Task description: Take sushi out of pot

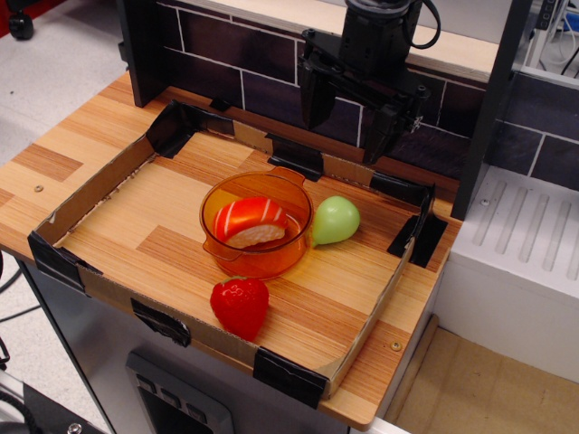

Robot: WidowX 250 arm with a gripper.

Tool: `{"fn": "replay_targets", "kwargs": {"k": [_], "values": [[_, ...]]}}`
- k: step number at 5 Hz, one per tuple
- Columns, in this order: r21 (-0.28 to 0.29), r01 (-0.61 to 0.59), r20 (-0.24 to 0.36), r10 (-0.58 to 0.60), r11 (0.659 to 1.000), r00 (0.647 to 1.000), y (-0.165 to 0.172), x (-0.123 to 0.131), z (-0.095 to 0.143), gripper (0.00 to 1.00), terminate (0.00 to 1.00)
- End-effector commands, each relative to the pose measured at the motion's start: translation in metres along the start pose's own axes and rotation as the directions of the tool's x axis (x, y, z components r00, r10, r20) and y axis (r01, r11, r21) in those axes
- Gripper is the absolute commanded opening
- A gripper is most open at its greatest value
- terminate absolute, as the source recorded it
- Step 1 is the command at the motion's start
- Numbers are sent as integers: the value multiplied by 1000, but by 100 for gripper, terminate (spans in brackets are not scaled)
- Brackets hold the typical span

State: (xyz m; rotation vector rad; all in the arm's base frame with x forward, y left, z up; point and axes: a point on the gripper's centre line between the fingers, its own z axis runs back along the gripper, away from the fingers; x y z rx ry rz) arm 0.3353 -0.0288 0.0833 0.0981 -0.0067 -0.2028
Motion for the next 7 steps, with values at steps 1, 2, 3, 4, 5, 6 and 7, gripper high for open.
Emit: {"fn": "replay_targets", "kwargs": {"k": [1,2,3,4,5,6,7], "values": [[0,0,0,0,1000,1000,0,0,0,100,0],[2,81,60,-81,997,995,9,-14,11,100,0],[-33,148,105,-144,988,984,16,-29,25,100,0],[-52,197,118,-190,979,975,24,-47,35,100,0],[-57,226,80,-221,973,972,37,-59,32,100,0],[-110,271,54,-267,956,962,50,-64,22,100,0],[-95,296,67,-290,951,955,56,-61,8,100,0]]}}
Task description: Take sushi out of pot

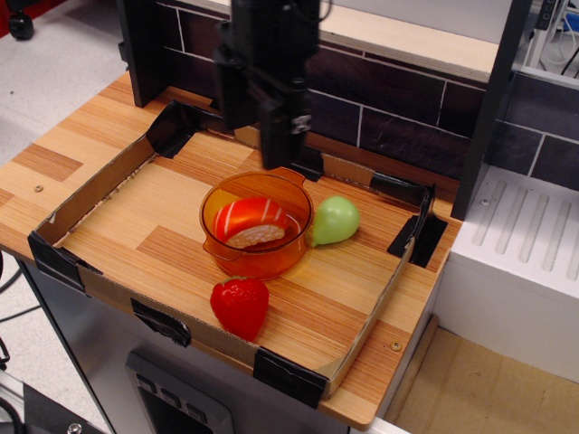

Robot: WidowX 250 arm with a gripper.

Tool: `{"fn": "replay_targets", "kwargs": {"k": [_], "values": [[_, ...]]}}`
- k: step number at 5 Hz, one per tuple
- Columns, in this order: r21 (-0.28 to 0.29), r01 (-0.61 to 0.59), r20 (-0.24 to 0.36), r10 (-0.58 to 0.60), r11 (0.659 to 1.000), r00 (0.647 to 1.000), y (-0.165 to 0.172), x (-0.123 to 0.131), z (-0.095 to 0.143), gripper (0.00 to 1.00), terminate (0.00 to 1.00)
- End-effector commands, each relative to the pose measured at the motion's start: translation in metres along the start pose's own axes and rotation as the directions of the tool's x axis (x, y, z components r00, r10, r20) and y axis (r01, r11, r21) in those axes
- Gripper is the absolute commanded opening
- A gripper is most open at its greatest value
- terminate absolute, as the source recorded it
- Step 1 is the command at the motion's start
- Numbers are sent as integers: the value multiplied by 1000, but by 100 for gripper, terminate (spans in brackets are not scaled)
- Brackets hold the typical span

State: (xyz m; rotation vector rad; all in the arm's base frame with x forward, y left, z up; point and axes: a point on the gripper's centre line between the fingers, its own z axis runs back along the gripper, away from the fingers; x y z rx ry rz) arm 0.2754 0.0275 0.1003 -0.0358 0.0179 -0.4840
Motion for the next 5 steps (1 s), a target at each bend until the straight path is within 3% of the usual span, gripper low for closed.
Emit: {"fn": "replay_targets", "kwargs": {"k": [1,5], "values": [[55,46,39,-49,997,998,14,4,-13,100,0],[74,67,9,-68,995,998,9,5,-45,100,0]]}}
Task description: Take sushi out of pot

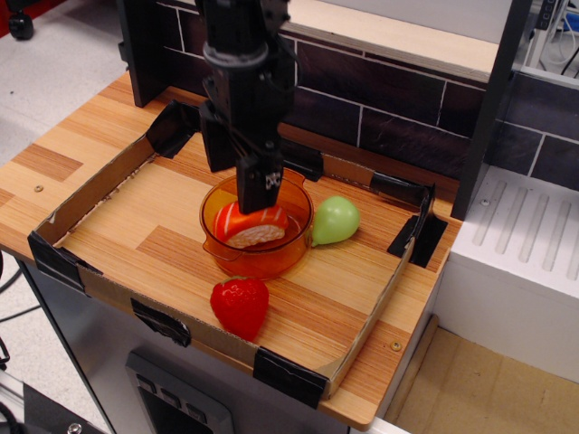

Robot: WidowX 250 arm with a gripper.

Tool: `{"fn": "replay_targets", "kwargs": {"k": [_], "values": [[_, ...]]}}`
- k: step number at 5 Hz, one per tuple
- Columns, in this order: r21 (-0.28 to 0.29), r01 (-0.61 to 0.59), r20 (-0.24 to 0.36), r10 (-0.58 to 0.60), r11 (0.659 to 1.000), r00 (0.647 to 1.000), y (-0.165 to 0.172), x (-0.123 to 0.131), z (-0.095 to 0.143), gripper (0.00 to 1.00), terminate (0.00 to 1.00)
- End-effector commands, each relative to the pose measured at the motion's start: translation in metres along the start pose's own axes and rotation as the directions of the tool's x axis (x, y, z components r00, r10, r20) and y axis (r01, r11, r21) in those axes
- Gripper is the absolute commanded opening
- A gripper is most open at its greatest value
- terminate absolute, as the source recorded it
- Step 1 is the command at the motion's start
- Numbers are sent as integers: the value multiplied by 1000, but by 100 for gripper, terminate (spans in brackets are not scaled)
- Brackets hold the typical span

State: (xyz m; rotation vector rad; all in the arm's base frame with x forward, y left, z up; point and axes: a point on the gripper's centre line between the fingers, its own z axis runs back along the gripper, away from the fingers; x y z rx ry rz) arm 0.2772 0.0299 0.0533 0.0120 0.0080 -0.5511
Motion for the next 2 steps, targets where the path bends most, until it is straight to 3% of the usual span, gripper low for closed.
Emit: {"fn": "replay_targets", "kwargs": {"k": [1,2], "values": [[25,-5,7,5,1000,1000,4,5,-6,100,0],[42,-5,-1,5,999,1000,4,5,-14,100,0]]}}
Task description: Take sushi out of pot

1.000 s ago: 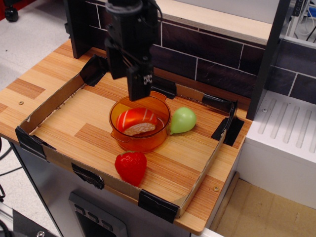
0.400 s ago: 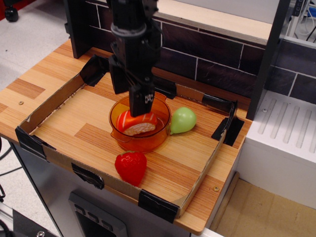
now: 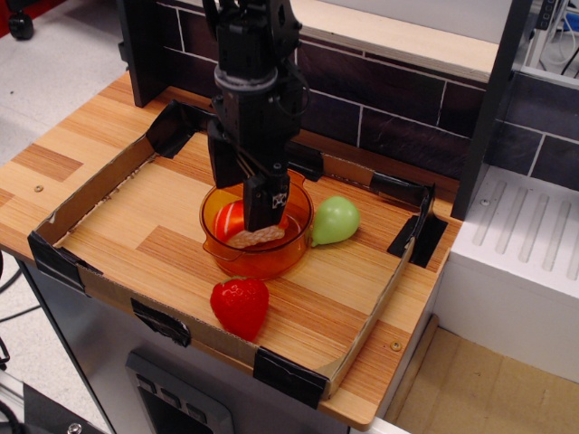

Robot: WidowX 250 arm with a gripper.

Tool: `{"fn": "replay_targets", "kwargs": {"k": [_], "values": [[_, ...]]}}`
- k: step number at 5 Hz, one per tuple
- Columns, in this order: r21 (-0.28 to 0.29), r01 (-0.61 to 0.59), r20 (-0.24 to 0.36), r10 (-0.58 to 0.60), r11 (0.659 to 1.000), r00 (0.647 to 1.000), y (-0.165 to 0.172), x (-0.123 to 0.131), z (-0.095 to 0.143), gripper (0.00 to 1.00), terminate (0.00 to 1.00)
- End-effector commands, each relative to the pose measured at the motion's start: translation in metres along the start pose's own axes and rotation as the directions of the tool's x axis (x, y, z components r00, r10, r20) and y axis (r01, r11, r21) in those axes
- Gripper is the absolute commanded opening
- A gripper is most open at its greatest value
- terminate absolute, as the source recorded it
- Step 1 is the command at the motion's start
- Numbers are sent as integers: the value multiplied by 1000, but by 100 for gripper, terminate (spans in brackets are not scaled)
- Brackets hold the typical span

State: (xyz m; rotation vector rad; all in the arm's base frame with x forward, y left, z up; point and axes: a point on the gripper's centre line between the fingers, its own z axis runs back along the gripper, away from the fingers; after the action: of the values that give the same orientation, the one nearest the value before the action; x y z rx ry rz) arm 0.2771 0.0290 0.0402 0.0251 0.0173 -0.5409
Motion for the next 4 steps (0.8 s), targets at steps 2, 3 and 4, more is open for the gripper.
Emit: {"fn": "replay_targets", "kwargs": {"k": [2,3,4], "values": [[38,7,-9,-7,999,1000,4,5,-9,100,0],[37,17,-19,-17,999,1000,2,3,-13,100,0],[35,16,-25,-16,999,1000,2,4,-14,100,0]]}}
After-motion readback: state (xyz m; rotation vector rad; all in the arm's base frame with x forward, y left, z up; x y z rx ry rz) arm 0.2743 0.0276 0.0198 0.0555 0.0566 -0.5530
